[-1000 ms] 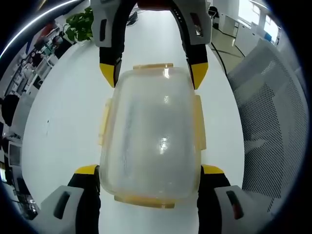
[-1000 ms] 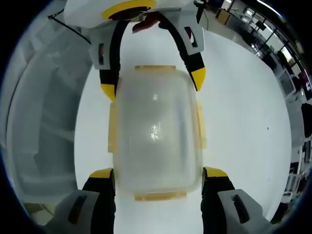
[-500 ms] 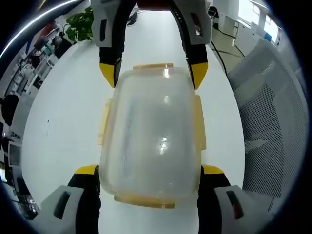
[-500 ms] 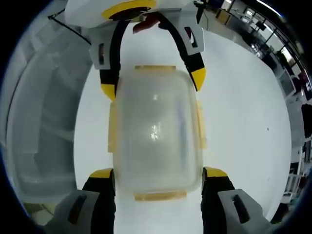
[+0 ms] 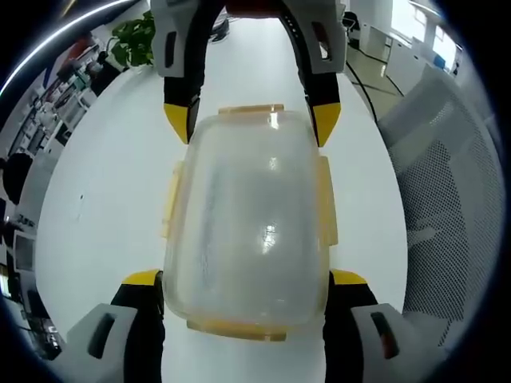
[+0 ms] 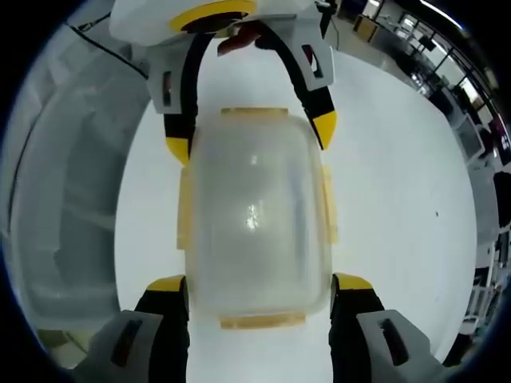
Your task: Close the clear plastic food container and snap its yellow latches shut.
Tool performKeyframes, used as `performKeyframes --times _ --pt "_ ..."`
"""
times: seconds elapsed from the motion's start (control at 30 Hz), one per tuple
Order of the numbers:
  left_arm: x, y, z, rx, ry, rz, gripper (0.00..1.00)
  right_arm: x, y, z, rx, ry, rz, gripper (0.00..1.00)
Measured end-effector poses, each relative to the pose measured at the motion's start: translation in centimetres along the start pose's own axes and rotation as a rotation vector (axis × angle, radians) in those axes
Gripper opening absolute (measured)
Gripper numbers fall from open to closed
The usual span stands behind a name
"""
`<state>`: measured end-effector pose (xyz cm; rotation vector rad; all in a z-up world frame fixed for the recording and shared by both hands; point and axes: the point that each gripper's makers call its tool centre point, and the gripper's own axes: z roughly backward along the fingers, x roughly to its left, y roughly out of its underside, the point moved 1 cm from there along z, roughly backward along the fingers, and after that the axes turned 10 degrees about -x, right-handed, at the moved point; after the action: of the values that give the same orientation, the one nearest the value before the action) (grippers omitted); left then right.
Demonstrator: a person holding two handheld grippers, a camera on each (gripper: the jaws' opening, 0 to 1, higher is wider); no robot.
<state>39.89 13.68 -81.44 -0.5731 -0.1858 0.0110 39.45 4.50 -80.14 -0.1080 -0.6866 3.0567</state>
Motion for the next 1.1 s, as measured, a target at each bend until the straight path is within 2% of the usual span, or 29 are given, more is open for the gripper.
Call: performKeyframes --times 1.1 --pt "4.1 0.7 -0.3 -0.011 0.003 -0.006 0.83 -4.0 -0.7 -0.5 -0.004 0.006 -0.009 0.71"
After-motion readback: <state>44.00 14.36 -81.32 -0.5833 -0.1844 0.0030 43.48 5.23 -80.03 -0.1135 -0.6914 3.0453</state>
